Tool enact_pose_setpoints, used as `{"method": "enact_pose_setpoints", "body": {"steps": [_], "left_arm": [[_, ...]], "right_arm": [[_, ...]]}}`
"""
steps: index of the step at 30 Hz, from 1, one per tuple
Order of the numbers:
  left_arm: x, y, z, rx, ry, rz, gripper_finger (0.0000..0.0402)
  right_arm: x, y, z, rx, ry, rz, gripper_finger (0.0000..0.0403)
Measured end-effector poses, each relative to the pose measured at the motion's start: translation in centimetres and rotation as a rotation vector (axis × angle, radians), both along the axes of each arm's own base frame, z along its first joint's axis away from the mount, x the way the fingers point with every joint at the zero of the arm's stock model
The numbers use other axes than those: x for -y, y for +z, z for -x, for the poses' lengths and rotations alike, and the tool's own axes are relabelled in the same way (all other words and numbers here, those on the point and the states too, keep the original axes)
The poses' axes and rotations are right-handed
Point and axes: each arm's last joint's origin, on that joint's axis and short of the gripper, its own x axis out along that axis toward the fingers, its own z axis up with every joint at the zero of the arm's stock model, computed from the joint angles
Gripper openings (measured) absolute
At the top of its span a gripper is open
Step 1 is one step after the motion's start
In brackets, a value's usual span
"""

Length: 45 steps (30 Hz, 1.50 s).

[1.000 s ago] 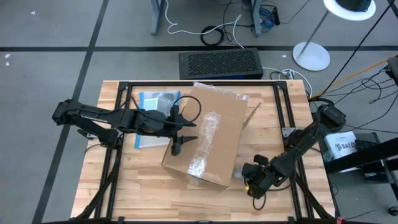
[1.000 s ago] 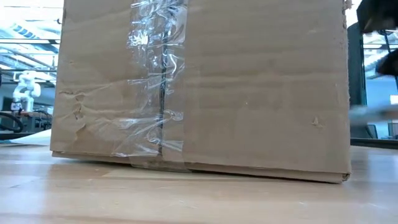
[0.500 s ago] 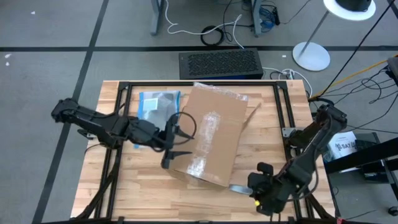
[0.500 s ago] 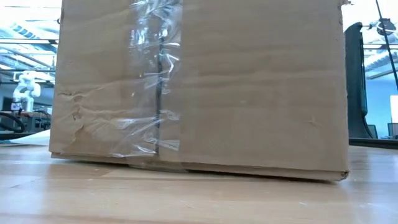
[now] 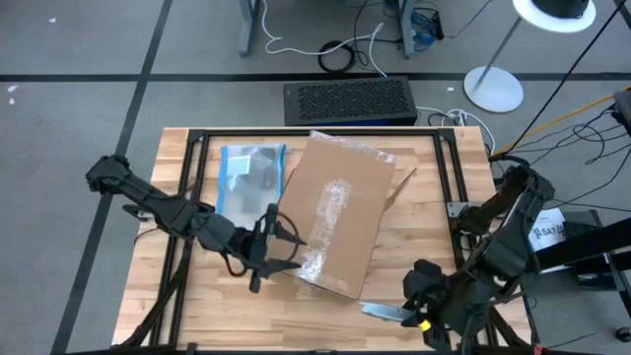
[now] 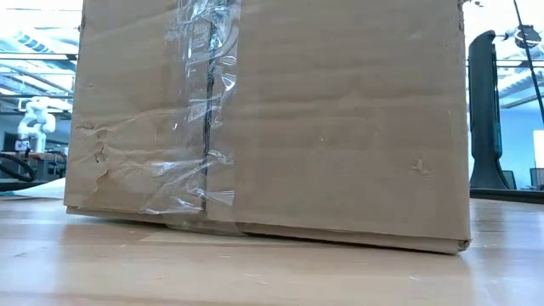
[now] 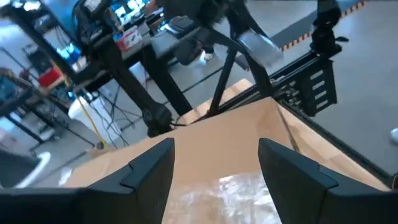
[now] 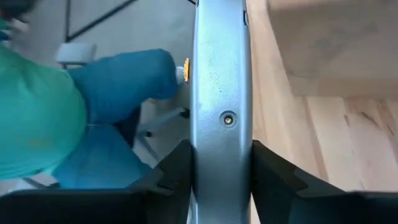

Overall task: Unpack boxes
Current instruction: Break down box until it is fully flat

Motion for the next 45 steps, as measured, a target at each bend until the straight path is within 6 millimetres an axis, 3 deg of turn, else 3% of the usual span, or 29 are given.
{"method": "enact_pose_setpoints", "body": {"steps": [10,20,26,34,45], "left_arm": [[3.5,-1.2,-3.3,0.085,0.052,-0.282,0.0237],[5.7,-1.4,-7.0,0.052,0.294,-0.636,0.0237],[5.8,-2.3,-8.0,0.008,0.371,-0.726,0.0237],[4.9,-1.7,-8.4,-0.009,0.474,-0.753,0.0237],[3.6,-2.7,-8.8,-0.108,0.478,-0.816,0.0237]], "right_arm": [[3.3,3.6,-2.5,0.110,-0.072,-0.035,0.0121],[6.8,3.6,-5.0,0.092,-0.148,-0.033,0.0121],[8.4,3.3,-5.9,0.067,-0.189,-0.009,0.0121],[10.0,2.6,-7.0,0.006,-0.236,0.011,0.0121],[11.5,0.8,-9.9,-0.050,-0.274,0.017,0.0121]]}}
